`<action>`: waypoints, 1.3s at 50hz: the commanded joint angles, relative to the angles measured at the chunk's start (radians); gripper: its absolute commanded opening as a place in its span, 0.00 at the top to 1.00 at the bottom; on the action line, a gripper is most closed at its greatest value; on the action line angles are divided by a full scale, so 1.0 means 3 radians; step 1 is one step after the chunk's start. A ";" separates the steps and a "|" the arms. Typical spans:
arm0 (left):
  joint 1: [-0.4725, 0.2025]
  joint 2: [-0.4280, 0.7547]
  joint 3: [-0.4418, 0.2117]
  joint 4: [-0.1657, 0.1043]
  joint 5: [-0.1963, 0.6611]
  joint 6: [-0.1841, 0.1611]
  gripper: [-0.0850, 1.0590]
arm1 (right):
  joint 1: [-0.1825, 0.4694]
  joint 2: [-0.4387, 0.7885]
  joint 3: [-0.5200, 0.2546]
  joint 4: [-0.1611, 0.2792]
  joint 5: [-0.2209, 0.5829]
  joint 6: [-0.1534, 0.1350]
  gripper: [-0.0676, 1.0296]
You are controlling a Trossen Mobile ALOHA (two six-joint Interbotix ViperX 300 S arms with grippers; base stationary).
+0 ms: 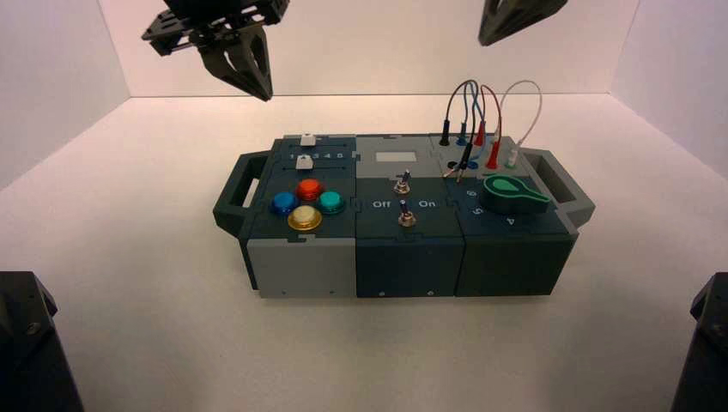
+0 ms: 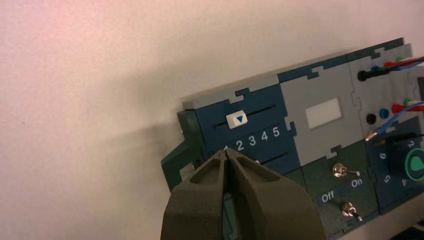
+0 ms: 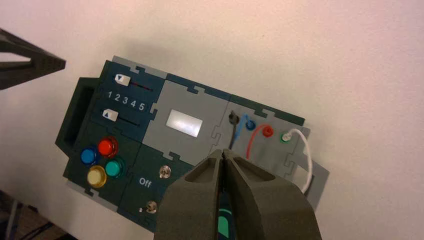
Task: Move the top slider to position 5.
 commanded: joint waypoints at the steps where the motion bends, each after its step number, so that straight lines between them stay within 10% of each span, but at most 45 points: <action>1: -0.0010 0.0036 -0.0128 -0.0010 -0.0015 -0.0010 0.95 | 0.0051 0.0061 -0.0133 0.0015 -0.0051 -0.0005 0.96; 65: -0.0123 0.0634 -0.0378 -0.0041 0.0066 -0.0281 0.95 | 0.0389 0.0634 -0.0332 0.0394 -0.0389 0.0000 0.96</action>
